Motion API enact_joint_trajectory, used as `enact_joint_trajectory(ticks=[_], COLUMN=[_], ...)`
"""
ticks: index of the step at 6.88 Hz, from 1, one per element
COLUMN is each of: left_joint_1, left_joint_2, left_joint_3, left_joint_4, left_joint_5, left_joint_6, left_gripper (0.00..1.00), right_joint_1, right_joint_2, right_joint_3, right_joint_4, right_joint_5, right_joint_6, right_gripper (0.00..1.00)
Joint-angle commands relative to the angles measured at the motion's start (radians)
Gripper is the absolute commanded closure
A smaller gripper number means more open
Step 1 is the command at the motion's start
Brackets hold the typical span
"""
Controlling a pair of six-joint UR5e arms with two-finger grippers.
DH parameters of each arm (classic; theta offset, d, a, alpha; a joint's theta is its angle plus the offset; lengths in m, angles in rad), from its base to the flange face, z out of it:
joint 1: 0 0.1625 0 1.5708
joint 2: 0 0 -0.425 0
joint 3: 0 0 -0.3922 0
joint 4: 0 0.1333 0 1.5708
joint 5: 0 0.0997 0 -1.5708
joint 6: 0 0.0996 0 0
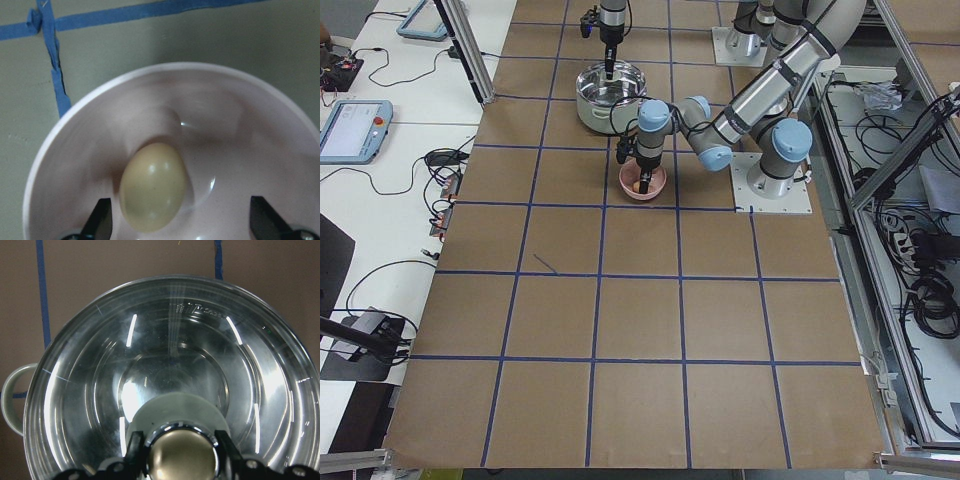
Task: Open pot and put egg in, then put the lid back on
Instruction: 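Close the right gripper on the glass lid knob and the left gripper on the egg, then lift the glass lid off the pot with the right gripper and set it aside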
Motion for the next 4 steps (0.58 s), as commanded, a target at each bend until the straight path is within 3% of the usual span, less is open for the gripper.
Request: enact_joint_trajectory(ticks=[1,3,4], left_joint_1=[-0.001,0.001,0.001], left_joint_2=[-0.004,-0.01,-0.014], left_joint_3=[0.002,0.005,0.011], left_joint_4=[0.001,-0.001,-0.001], left_joint_5=[-0.009,-0.021,-0.021], left_joint_6=[0.004,0.004,0.004], left_gripper=[0.05,0.04,0.05], right_joint_1=[-0.009,-0.131,-0.243], right_joint_2=[-0.039,-0.15,-0.171], right_joint_3=[-0.056,-0.065,-0.04], right_joint_4=[0.041,0.225,0.292], right_joint_5=[-0.009,-0.015,-0.022], right_joint_6=[-0.015,-0.155,-0.371], right_gripper=[0.8,0.8,0.8])
